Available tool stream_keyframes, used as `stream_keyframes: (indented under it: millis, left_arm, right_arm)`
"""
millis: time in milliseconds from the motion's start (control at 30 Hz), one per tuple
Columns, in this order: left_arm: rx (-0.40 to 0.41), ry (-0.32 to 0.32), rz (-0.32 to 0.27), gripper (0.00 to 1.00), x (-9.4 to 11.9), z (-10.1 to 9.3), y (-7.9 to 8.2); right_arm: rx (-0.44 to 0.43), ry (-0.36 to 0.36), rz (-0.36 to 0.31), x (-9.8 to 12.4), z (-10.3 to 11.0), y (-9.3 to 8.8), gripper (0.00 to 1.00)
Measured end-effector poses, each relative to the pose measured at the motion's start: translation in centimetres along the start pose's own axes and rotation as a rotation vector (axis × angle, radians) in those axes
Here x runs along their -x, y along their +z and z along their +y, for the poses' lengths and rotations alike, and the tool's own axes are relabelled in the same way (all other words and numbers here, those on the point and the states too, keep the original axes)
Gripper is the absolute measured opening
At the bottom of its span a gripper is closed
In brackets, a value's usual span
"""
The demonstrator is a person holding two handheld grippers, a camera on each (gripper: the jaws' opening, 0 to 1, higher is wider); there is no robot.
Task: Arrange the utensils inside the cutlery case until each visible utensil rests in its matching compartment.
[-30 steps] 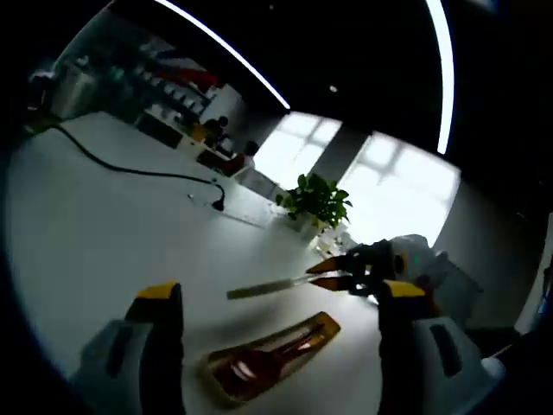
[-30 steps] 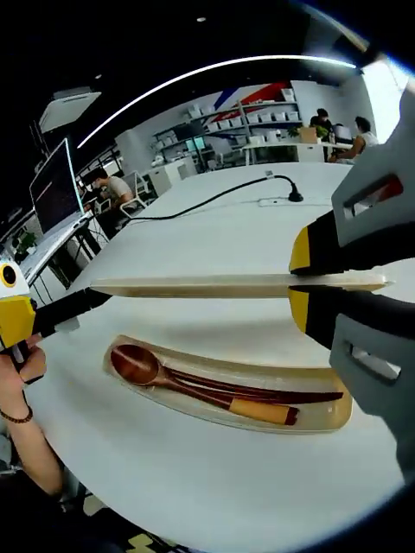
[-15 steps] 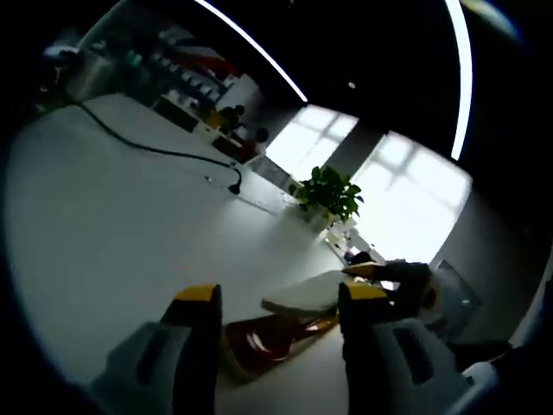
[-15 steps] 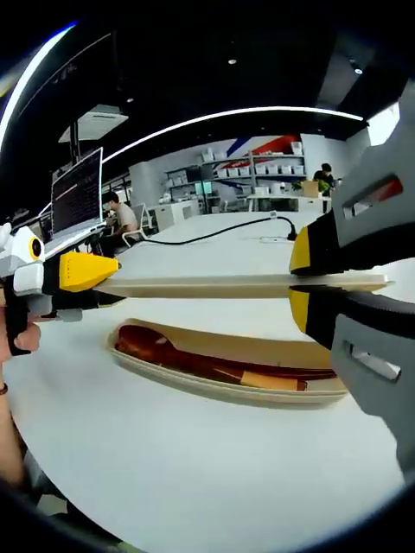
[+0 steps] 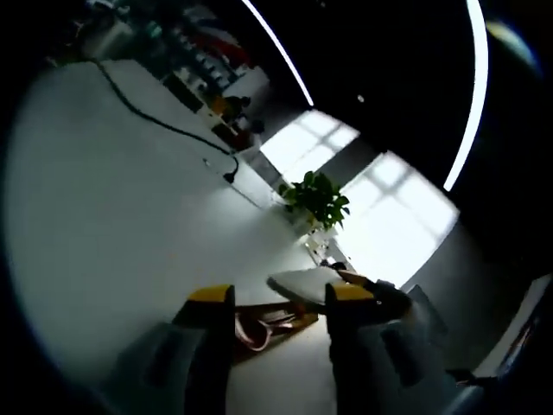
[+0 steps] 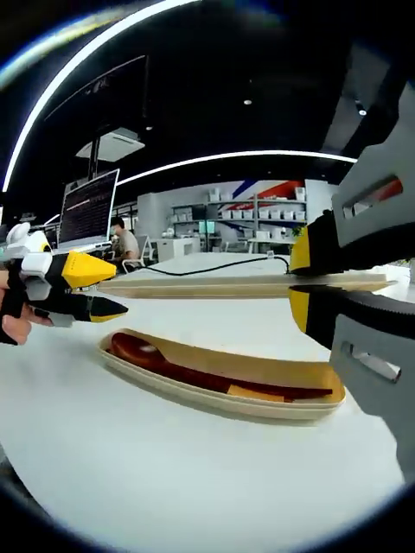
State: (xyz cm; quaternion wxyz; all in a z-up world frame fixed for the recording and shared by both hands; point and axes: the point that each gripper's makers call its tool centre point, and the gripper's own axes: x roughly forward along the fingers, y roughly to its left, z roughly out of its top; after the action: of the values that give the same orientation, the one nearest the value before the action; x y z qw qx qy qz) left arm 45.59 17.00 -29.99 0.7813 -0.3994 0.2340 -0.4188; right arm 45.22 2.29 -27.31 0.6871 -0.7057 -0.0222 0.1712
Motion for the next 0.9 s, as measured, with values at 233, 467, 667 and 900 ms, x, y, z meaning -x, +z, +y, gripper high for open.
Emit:
stream_keyframes:
  millis: [233,467,667,900]
  left_arm:
    - [0.154,-0.153,0.023,0.23,-1.1,-2.0,-0.7]
    - [0.281,-0.201,0.016,0.11,-0.6,-2.8,0.1]
    - [0.314,-0.249,0.023,0.05,-0.2,-3.2,1.1]
    - [0.333,-0.276,0.030,0.04,0.0,-3.3,1.4]
  right_arm:
    - [0.034,-0.039,0.013,0.0,-0.1,0.2,0.03]
    - [0.052,-0.054,-0.026,0.6,0.1,0.6,0.05]
    - [0.082,-0.046,-0.070,0.6,1.0,0.9,0.12]
    - [0.044,-0.036,-0.109,1.0,2.1,1.0,0.13]
